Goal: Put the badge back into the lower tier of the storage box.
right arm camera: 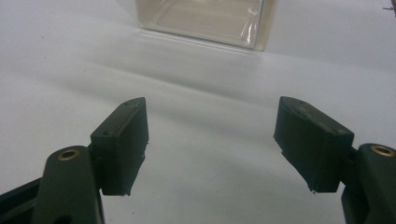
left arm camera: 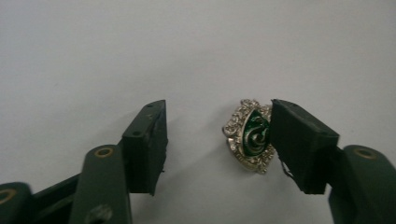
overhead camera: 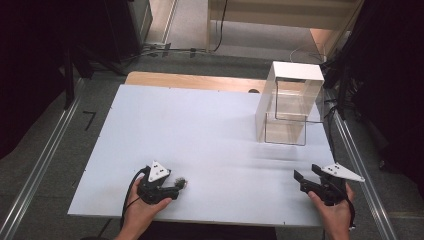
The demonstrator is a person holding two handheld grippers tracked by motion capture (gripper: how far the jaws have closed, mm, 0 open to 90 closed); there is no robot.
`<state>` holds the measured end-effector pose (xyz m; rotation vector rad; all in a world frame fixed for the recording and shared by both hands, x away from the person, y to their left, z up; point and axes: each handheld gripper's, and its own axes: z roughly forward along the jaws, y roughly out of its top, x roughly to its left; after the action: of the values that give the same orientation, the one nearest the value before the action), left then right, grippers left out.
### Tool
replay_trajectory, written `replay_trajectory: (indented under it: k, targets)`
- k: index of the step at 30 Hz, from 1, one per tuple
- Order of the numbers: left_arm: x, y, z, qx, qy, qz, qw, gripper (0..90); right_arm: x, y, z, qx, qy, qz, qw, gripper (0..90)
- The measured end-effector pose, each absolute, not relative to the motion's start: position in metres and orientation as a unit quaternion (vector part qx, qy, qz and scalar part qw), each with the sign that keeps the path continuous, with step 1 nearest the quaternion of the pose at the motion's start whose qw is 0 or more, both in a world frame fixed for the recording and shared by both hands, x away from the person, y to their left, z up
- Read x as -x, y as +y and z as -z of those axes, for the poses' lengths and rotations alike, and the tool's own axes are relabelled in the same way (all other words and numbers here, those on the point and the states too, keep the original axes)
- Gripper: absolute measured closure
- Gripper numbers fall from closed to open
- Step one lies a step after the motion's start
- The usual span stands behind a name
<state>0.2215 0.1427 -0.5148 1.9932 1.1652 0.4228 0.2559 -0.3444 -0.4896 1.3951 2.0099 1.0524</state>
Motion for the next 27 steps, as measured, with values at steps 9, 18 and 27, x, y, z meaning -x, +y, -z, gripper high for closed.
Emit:
replay_trajectory:
  k: [9,18,27]
  targets:
    - [-0.2221,0.1412,0.5151,-0.785,0.446,-0.125,0.411,66.0,-0.2558,-0.3441,0.4895,-0.509,0.733,-0.383,0.237,24.5]
    - [-0.2205,0.1432,0.5125,-0.781,0.446,-0.123,0.419,71.9,-0.2556,-0.3445,0.4895,-0.509,0.733,-0.383,0.238,24.5]
    - [-0.2161,0.1449,0.5063,-0.773,0.436,-0.111,0.447,84.3,-0.2555,-0.3446,0.4894,-0.509,0.733,-0.383,0.239,24.6]
